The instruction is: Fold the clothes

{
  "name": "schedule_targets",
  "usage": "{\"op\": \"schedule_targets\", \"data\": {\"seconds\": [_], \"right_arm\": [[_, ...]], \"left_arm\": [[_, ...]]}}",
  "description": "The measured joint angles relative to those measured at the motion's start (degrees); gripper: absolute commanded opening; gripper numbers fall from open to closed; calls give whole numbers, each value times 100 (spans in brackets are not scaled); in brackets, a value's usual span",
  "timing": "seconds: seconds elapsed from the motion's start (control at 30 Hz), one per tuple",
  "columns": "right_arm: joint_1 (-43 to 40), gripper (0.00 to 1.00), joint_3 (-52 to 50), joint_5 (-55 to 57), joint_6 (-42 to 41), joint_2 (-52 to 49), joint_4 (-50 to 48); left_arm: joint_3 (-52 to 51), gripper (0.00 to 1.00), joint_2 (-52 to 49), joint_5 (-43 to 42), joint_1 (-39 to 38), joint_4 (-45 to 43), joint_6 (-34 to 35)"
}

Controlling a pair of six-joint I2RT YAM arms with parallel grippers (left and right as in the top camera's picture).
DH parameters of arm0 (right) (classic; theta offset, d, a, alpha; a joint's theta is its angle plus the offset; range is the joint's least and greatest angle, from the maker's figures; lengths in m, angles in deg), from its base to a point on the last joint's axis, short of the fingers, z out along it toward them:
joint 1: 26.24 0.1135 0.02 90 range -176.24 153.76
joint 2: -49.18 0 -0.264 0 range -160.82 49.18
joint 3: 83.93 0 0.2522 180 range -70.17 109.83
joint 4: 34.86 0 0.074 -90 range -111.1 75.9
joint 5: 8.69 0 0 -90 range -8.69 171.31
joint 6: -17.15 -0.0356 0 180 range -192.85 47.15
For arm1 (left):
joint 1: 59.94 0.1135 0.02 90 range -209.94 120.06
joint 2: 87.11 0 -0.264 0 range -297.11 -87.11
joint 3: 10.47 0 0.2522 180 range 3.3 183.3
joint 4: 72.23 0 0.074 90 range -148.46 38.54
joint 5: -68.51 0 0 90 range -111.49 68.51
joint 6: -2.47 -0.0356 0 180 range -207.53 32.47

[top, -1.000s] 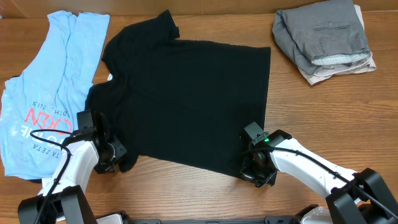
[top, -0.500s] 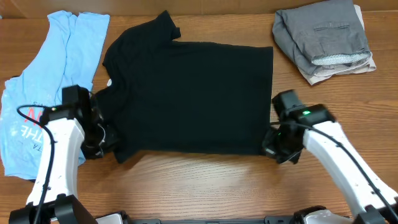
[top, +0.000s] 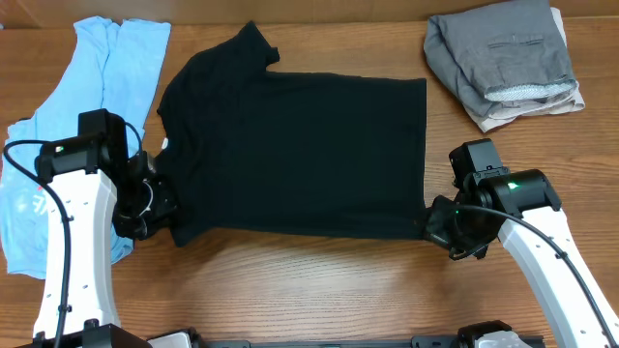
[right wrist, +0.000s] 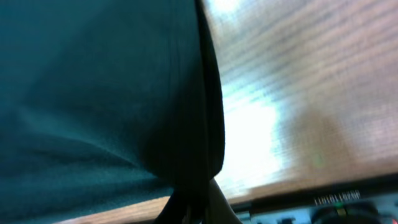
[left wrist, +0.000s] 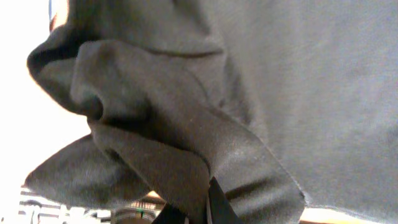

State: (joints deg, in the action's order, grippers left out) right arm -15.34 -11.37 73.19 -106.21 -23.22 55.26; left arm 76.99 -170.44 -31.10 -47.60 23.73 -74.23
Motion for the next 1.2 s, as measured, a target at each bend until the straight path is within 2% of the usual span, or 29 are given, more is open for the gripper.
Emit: {"op": "schedule_targets", "data": {"seconds": [0.3, 0.53, 0.9, 1.2], "right_arm": [[-4, 4, 4, 267, 105, -345, -1591], [-2, 4, 17, 378, 308, -994, -2894], [0, 4, 17, 612, 339, -1814, -3840], [-4, 4, 17, 944, 339, -2098, -4197]], "left_arm": [[-122, 4, 7, 109, -188, -1408, -17], [-621, 4, 7, 479, -225, -2894, 52], [-1185, 4, -138, 557, -481, -4610, 92], [-1189, 6, -1049, 603, -935, -5783, 129]]}}
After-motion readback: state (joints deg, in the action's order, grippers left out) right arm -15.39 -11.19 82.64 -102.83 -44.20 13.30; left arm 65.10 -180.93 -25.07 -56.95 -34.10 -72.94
